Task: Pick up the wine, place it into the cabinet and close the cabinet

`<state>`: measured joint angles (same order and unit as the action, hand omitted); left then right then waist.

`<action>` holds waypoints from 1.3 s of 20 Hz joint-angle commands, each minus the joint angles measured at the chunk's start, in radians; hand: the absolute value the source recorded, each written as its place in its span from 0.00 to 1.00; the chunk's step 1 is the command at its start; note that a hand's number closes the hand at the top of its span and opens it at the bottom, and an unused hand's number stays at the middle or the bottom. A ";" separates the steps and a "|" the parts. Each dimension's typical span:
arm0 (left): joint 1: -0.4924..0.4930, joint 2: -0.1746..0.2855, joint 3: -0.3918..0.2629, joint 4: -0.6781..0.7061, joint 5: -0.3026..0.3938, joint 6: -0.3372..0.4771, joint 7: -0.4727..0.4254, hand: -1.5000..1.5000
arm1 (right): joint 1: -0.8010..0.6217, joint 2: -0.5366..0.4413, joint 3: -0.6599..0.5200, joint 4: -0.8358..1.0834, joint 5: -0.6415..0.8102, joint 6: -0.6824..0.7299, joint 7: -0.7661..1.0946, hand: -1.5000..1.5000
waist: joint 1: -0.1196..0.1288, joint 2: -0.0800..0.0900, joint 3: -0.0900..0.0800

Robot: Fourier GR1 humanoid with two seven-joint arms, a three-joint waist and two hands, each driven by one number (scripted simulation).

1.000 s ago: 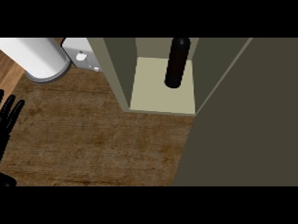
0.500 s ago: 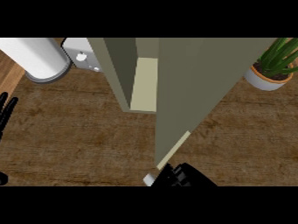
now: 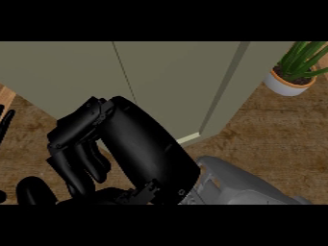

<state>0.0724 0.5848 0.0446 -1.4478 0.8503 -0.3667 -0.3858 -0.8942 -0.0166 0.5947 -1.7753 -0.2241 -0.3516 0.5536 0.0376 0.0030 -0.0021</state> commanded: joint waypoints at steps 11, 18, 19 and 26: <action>-0.061 0.012 0.105 0.077 0.025 -0.065 0.074 0.00 | -0.047 0.017 -0.148 0.383 -0.161 0.057 -0.232 1.00 | -0.026 0.000 0.002; -0.020 -0.037 0.119 0.087 -0.039 -0.102 0.034 0.00 | -0.050 -0.020 -0.291 0.536 -0.115 0.246 -0.312 1.00 | -0.028 -0.001 0.002; -0.106 -0.064 0.079 0.131 -0.078 -0.066 0.042 0.00 | -0.124 0.016 -0.296 0.608 -0.110 0.213 -0.319 1.00 | -0.029 0.001 0.001; -0.035 -0.056 0.106 0.074 -0.054 -0.098 0.045 0.00 | -0.118 -0.039 -0.337 0.724 -0.078 0.309 -0.435 1.00 | -0.015 0.005 0.001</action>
<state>0.0417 0.5326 0.1446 -1.3930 0.8054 -0.4422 -0.3286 -0.9560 -0.0049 0.3446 -1.2099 -0.3406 -0.0288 0.1591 0.0232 -0.0251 -0.0058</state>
